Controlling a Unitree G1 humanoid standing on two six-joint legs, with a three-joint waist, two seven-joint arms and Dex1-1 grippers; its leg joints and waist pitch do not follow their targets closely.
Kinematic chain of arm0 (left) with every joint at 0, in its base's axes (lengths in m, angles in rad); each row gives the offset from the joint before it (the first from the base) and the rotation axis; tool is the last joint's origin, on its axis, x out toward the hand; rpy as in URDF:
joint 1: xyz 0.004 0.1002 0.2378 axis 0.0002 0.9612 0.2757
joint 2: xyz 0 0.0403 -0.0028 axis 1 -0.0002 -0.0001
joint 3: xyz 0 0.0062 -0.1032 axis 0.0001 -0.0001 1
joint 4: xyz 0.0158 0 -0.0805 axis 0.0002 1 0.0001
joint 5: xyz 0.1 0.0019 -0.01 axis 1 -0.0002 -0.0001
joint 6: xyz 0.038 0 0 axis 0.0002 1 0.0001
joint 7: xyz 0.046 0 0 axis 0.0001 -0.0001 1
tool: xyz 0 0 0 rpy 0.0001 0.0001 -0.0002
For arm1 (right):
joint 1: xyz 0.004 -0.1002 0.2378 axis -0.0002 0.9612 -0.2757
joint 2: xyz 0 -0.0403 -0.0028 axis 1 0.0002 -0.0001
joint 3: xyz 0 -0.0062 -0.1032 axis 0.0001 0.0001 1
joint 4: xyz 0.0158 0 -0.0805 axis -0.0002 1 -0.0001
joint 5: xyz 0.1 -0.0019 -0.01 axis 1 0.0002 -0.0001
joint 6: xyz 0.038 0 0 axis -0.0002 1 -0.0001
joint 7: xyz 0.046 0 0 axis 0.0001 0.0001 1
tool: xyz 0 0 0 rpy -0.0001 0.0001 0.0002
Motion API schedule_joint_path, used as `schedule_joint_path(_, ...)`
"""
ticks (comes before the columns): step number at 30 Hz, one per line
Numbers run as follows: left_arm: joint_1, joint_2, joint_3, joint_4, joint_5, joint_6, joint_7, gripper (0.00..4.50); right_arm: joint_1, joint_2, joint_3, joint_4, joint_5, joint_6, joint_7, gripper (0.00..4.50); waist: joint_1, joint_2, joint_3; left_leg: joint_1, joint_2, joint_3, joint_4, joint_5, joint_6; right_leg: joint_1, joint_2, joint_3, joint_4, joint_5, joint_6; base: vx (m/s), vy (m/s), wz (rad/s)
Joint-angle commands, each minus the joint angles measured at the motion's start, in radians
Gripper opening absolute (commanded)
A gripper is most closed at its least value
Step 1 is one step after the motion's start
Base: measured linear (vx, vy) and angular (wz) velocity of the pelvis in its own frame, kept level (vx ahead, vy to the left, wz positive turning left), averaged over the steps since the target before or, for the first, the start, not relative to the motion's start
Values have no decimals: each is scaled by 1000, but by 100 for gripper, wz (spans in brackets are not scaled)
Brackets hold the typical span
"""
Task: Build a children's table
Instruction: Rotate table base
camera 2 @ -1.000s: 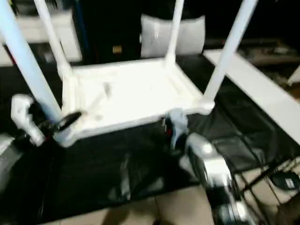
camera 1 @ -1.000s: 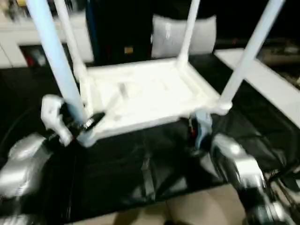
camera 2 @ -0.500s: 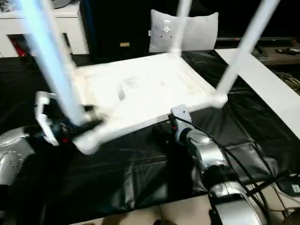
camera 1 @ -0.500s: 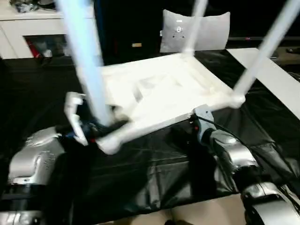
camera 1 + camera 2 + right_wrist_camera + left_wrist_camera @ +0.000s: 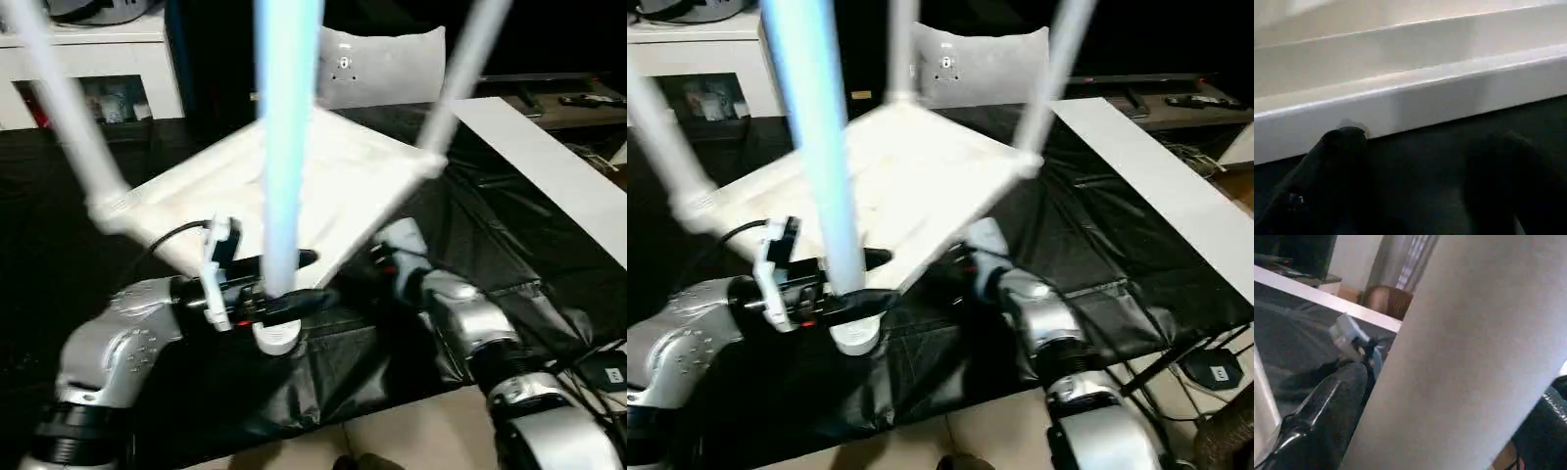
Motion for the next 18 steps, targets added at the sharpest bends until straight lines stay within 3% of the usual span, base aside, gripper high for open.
schedule_joint_path(1,-18,-33,-80,-37,-28,19,-12,447,-30,51,46,-58,15,-48,66,450,10,7,-68,-26,-12,23,-69,-156,47,82,-41,54,-76,-353,-131,0,0,0)
schedule_joint_path(8,-30,-37,-77,-34,-34,34,-16,447,-38,56,18,-37,11,-81,68,450,20,13,-71,-23,-8,24,-70,-128,40,85,-40,57,-68,-285,-164,0,0,0)
schedule_joint_path(9,-37,-39,-65,-26,-41,39,-20,447,-43,51,8,-25,7,-88,60,450,21,19,-71,-21,-8,25,-70,-128,36,85,-40,57,-68,-273,-168,0,0,0)
schedule_joint_path(10,-43,-41,-55,-19,-46,42,-22,447,-47,47,1,-15,3,-93,53,450,21,16,-71,-22,-8,25,-69,-130,34,86,-40,57,-68,-273,-169,0,0,0)
schedule_joint_path(15,-64,-56,-32,-14,-63,45,-20,447,-56,29,-19,9,1,-110,33,450,22,18,-67,-18,-10,26,-69,-163,29,83,-38,54,-77,-329,-150,0,0,0)
schedule_joint_path(18,-79,-72,-38,-2,-54,33,-14,447,-58,24,-22,16,-5,-118,22,450,23,14,-68,-19,-12,26,-68,-165,31,84,-37,53,-79,-351,-137,0,0,0)
